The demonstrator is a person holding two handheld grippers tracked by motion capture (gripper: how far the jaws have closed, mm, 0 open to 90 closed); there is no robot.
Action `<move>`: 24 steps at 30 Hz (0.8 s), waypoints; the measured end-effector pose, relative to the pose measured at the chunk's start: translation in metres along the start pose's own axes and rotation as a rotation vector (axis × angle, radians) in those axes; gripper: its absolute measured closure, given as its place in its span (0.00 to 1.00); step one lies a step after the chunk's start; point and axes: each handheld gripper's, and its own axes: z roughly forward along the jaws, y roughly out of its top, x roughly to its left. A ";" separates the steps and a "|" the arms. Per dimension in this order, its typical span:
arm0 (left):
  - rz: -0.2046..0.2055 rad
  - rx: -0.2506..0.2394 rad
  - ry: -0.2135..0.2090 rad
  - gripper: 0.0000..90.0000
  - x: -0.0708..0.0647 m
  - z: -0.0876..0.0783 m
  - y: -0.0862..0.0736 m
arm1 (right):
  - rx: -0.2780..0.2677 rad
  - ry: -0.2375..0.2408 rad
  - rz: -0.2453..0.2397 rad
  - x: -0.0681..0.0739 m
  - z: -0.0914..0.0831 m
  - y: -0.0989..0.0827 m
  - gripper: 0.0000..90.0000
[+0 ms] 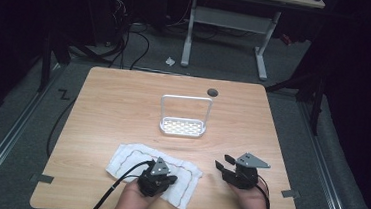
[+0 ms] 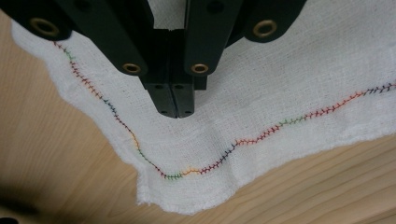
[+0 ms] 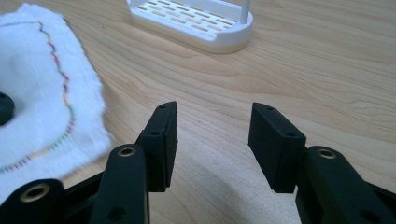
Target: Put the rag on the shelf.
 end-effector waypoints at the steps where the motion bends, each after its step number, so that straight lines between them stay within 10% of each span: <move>1: 0.016 0.009 -0.001 1.00 -0.003 0.002 0.002 | -0.001 0.005 0.003 0.001 0.000 0.000 0.60; 4: 0.038 0.008 0.002 0.87 -0.002 -0.006 0.005 | 0.002 0.022 -0.007 0.004 -0.001 0.000 0.62; 8: 0.071 -0.019 0.119 0.80 0.015 -0.031 0.003 | 0.011 0.055 -0.024 0.012 0.001 0.001 0.63; 10: -0.005 -0.046 0.309 0.77 0.060 -0.067 -0.010 | 0.017 0.073 -0.035 0.018 0.002 0.001 0.64; 12: -0.096 -0.076 0.365 0.75 0.084 -0.083 -0.021 | 0.023 0.090 -0.044 0.023 0.004 0.002 0.65; 16: -0.255 -0.090 0.348 0.74 0.120 -0.087 -0.035 | 0.039 0.115 -0.061 0.033 0.009 0.003 0.66; 24: -0.225 -0.021 0.365 0.89 0.118 -0.067 -0.029 | 0.076 0.126 -0.090 0.044 0.019 0.003 0.66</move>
